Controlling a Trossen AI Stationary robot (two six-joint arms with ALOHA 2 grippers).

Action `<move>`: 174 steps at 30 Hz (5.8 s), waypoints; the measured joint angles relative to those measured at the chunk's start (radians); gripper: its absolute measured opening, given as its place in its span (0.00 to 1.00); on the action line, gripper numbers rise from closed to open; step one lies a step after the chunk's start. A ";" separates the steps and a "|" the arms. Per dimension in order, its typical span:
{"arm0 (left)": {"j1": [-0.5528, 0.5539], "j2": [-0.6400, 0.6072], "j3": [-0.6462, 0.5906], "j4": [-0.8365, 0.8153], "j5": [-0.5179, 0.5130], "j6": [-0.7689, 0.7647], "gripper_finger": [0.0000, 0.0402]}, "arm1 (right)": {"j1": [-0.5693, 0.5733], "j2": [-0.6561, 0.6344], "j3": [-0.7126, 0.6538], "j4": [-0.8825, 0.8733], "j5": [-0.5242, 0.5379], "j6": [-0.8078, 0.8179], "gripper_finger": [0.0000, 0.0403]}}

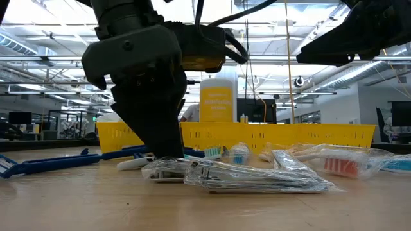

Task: Pick & Place Travel size toiletries
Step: Put the silver nail cutter into the middle left yellow bin, then put the top silver nail cutter into the middle left yellow bin

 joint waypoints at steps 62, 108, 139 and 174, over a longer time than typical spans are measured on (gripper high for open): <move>0.226 -0.292 -0.002 0.059 -0.194 -0.017 0.10 | 0.000 0.000 0.000 -0.001 0.000 0.000 0.55; 0.437 -0.231 -0.146 0.121 -0.154 -0.138 0.48 | -0.021 0.000 0.000 -0.060 0.000 0.034 0.55; 0.092 -0.581 -0.232 0.585 -0.155 0.521 0.56 | -0.093 0.503 0.494 -0.411 -0.564 -0.105 0.55; 0.213 -0.831 -0.746 0.958 -0.162 0.333 0.56 | -0.205 0.681 0.544 -0.495 -0.816 -0.237 0.17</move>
